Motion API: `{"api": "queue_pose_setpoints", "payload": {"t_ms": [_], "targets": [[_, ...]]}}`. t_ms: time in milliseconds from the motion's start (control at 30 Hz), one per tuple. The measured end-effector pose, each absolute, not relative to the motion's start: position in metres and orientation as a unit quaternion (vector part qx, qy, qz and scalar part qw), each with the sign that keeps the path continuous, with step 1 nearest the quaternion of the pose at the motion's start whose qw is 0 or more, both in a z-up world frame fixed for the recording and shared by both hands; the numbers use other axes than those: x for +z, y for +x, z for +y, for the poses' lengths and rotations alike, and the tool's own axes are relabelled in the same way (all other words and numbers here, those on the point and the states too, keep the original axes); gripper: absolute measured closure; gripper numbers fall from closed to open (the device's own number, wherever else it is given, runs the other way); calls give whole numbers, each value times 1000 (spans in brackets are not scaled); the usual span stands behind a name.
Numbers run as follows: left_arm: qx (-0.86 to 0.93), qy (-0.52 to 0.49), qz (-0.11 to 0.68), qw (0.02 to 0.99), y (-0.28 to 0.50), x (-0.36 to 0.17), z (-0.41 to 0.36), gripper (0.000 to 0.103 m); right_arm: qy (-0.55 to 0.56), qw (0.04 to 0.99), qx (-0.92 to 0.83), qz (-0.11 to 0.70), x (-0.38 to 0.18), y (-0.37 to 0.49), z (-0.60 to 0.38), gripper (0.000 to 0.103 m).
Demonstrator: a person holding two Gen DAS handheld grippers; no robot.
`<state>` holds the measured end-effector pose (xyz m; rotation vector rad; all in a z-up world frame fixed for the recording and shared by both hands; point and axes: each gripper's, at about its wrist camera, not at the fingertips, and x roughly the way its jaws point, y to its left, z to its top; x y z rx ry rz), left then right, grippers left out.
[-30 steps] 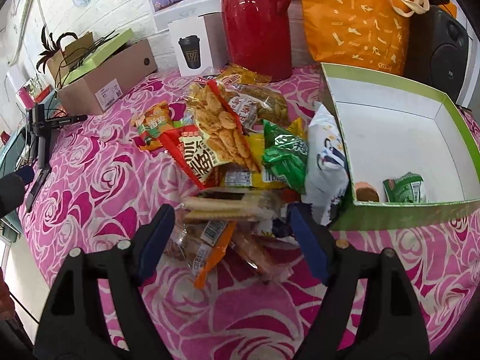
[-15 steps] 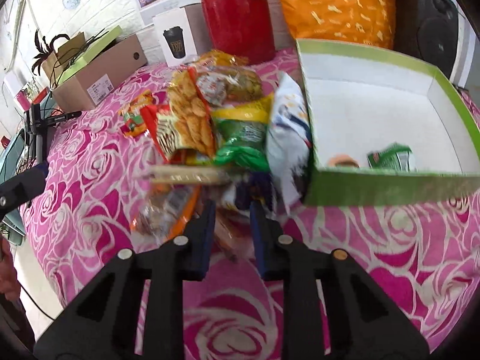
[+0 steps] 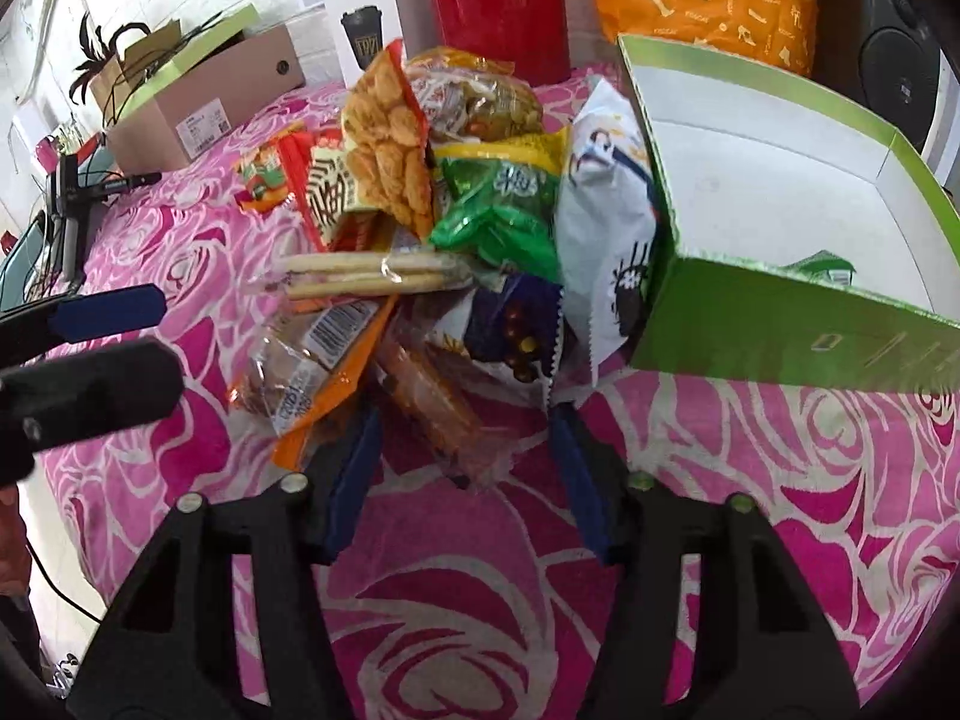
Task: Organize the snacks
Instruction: 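Carry the cracker packet with left tool while right tool carries a sausage stick into box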
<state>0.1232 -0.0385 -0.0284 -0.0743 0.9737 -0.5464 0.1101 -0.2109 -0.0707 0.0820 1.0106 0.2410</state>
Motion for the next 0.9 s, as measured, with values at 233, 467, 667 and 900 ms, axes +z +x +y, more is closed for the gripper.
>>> {"api": "queue_pose_setpoints", "payload": {"t_ms": [233, 467, 667, 900], "targets": [[-268, -59, 491, 827, 134, -49, -51, 17, 56, 860, 127, 492, -64, 82, -226, 77], [-252, -55, 502, 825, 147, -66, -65, 17, 70, 864, 120, 485, -69, 82, -228, 61], [-253, -46, 502, 826, 138, -66, -61, 42, 73, 866, 120, 481, -68, 80, -223, 78], [-258, -52, 472, 842, 111, -32, -52, 42, 89, 882, 112, 448, -39, 56, -237, 78]]}}
